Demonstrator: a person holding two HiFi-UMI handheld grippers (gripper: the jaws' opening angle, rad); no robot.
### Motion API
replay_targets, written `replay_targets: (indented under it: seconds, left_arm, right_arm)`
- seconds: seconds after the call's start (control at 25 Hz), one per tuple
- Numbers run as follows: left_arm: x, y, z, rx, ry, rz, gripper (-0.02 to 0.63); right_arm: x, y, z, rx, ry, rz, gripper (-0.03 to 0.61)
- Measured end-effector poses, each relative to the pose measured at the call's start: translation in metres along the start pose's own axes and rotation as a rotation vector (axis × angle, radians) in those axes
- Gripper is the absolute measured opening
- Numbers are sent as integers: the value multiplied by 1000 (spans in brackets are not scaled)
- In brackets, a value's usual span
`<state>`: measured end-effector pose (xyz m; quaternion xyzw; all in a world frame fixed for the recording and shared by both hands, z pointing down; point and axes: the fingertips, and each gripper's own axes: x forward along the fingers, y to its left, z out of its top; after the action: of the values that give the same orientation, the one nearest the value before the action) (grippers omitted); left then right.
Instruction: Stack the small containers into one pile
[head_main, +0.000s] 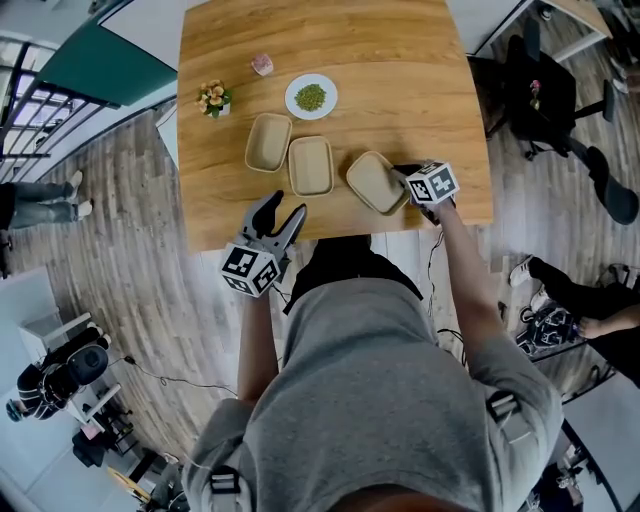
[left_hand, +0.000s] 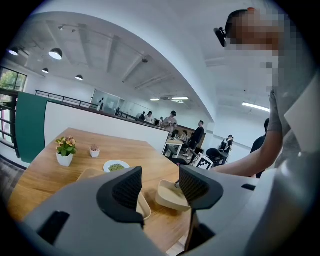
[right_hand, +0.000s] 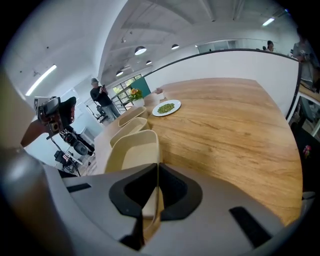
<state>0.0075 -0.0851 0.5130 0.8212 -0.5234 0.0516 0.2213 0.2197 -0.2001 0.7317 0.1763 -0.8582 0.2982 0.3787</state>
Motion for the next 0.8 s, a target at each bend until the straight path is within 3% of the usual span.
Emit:
replay_targets:
  seconds: [0.48, 0.8]
  left_arm:
    - [-16, 9, -2, -8, -8, 31, 247]
    - [-20, 37, 3, 3, 8, -20, 247]
  right_arm:
    - [-2, 6, -5, 204, -25, -50, 20]
    - [10, 18, 6, 301, -35, -90, 20]
